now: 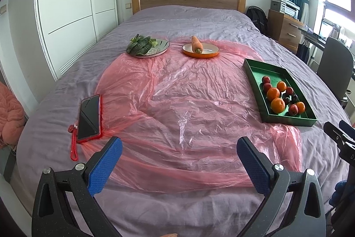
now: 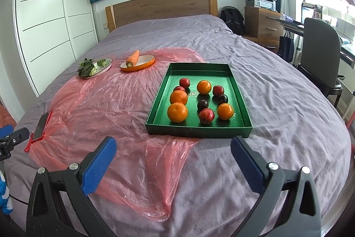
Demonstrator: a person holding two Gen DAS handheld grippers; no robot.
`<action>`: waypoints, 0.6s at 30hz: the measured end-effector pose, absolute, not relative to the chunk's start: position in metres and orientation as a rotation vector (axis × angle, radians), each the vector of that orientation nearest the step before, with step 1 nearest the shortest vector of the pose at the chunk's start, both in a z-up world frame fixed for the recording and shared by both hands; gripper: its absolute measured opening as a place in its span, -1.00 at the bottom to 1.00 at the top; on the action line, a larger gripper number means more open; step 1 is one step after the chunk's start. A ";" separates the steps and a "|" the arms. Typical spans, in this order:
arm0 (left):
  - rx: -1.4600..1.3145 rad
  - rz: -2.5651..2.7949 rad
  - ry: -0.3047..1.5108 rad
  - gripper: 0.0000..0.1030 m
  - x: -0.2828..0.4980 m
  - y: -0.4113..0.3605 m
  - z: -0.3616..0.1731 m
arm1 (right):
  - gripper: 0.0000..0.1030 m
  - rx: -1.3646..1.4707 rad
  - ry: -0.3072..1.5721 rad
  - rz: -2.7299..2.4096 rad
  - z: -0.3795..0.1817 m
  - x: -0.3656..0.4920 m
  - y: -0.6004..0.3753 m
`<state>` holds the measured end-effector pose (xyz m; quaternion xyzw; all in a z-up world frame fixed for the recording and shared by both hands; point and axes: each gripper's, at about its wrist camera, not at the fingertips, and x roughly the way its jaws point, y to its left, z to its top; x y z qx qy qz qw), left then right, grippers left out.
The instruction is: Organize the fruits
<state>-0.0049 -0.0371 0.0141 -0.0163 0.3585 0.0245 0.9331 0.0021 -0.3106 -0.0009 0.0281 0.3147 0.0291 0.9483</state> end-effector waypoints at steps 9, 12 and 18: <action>-0.034 0.047 0.740 0.97 -0.002 -0.038 0.012 | 1.00 0.056 0.640 0.059 -0.001 0.002 -0.312; -0.035 0.046 0.740 0.97 -0.002 -0.037 0.012 | 1.00 0.054 0.639 0.059 -0.001 0.002 -0.311; -0.033 0.045 0.739 0.97 -0.002 -0.038 0.010 | 1.00 0.055 0.639 0.058 -0.001 0.002 -0.311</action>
